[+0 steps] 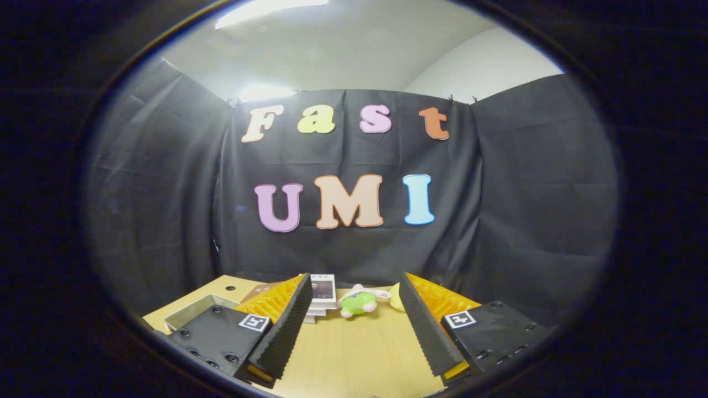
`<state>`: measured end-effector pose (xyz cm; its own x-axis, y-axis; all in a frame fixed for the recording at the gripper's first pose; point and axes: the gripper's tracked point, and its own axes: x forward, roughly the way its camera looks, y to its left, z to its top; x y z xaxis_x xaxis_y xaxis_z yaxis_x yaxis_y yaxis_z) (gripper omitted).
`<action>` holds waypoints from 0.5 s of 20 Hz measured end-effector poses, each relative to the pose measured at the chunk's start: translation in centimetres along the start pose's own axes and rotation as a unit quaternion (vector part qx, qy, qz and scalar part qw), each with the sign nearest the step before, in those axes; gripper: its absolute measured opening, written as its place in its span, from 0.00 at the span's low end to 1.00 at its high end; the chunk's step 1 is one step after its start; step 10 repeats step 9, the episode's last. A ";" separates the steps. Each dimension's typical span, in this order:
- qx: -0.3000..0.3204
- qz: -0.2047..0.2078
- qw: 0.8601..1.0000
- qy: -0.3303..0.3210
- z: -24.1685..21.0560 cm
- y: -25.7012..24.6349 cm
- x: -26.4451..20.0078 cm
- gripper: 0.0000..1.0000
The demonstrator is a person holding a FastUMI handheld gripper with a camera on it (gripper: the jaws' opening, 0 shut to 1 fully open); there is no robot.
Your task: Open the storage box then place both shoes into the box .Put the left shoe in first, then the right shoe, with the right side of both shoes facing outward in a uniform manner.
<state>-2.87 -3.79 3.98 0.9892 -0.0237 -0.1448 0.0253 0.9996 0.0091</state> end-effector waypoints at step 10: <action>0.004 -0.020 1.000 -0.019 0.7 -2.0 -0.3 0.98</action>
